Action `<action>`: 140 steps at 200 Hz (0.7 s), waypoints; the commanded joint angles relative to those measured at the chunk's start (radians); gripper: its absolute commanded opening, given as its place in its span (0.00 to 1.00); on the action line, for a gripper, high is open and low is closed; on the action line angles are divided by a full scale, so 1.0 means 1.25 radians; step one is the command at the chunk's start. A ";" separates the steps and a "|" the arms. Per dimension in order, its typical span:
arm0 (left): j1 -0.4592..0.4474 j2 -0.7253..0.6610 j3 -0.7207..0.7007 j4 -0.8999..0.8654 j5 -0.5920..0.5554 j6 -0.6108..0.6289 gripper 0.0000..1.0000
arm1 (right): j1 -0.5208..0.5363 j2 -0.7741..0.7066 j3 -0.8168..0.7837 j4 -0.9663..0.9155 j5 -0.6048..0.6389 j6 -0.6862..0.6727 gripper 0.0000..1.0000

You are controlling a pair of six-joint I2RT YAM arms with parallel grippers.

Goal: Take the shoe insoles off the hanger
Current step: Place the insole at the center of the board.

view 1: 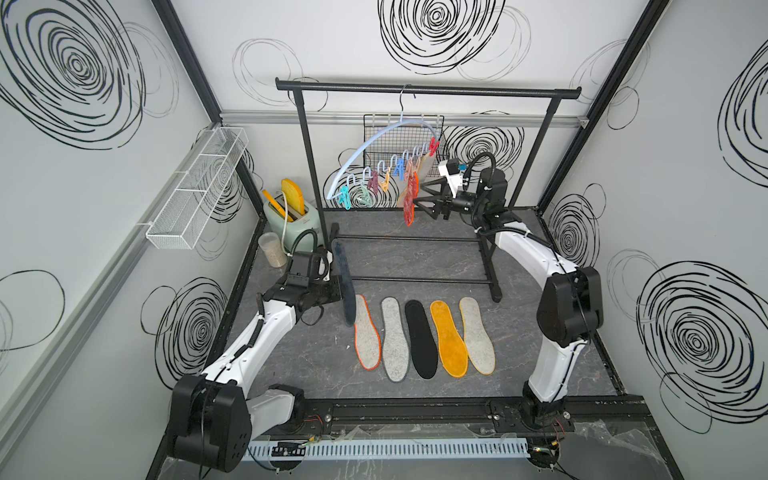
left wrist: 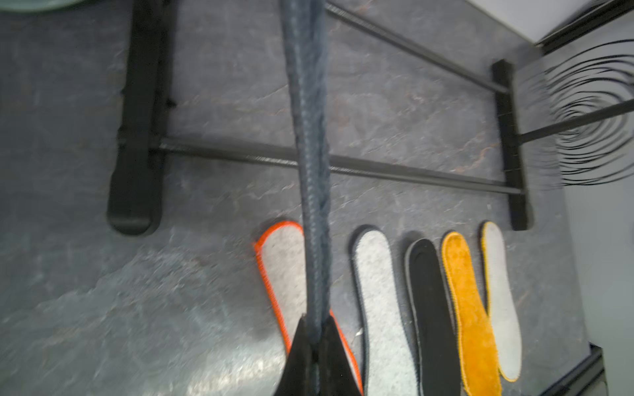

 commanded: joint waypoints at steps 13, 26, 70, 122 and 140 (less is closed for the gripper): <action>-0.013 -0.010 0.032 -0.185 -0.165 -0.027 0.00 | -0.006 -0.140 -0.201 0.054 0.106 0.011 0.75; -0.020 -0.011 0.027 -0.195 -0.159 -0.028 0.00 | -0.010 -0.185 -0.269 0.059 0.121 0.010 0.75; -0.064 0.057 0.004 -0.255 -0.172 -0.018 0.00 | -0.020 -0.309 -0.421 0.076 0.175 0.004 0.76; -0.125 0.124 -0.011 -0.264 -0.202 -0.042 0.10 | -0.018 -0.370 -0.464 0.077 0.193 0.012 0.76; -0.128 0.145 -0.010 -0.264 -0.193 -0.032 0.16 | -0.018 -0.379 -0.472 0.076 0.196 0.012 0.77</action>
